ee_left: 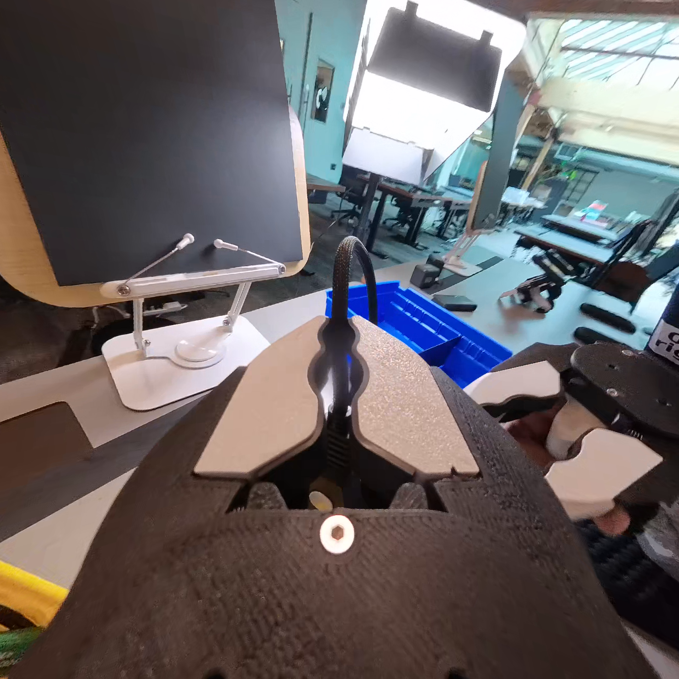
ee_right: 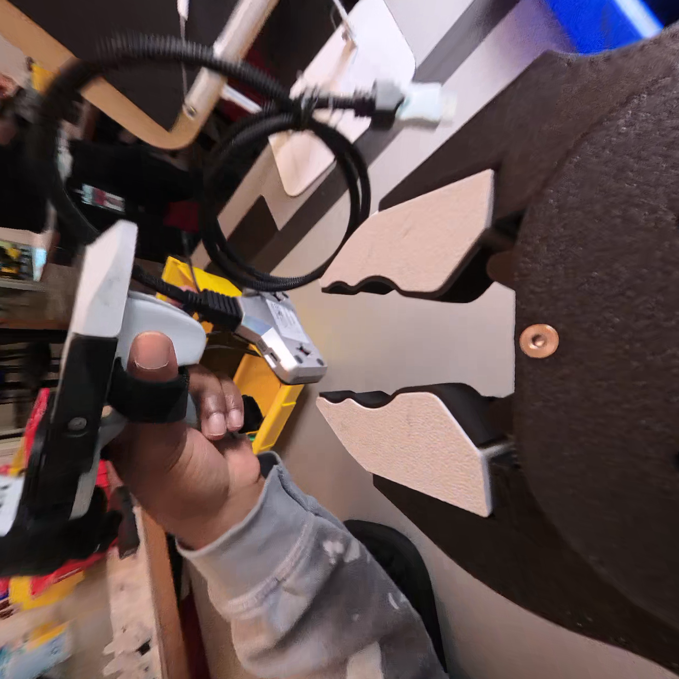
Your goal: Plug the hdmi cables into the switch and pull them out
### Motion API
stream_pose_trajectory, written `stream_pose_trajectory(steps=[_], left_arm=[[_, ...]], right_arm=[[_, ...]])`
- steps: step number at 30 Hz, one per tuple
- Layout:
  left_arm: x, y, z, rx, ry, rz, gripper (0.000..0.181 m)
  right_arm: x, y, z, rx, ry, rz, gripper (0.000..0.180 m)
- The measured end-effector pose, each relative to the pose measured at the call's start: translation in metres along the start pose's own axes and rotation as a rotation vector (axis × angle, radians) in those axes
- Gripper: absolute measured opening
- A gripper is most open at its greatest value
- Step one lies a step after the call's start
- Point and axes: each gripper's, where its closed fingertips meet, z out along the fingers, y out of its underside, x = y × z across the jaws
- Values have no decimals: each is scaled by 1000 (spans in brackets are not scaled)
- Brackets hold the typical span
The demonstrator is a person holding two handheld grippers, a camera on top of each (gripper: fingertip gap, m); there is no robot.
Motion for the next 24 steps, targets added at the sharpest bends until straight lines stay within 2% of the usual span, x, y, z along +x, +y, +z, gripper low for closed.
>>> stream_pose_trajectory(steps=[4,7,10,12,15,18,21,23,24], left_arm=[[5,24,11,-65,-86,72,8],[11,36,18,-95,-86,67,8],[24,43,26,-120,-54,101,8],[37,43,29,-115,7,164,9],[49,28,21,-72,81,201,25],[45,2,1,26,127,141,34],[39,-7,-10,75,194,55,43],[60,-6,-14,87,377,-29,42],[74,-10,-17,109,484,-80,35]], right_arm=[[-5,24,45,-48,-20,78,59],[6,36,67,-21,17,122,55],[14,38,69,57,-11,172,30],[11,33,61,143,-124,213,23],[15,19,38,298,-260,294,24],[24,-8,1,490,-359,321,24],[21,-31,-33,605,-410,227,23],[13,-39,-46,629,-429,164,23],[10,-42,-50,639,-423,141,23]])
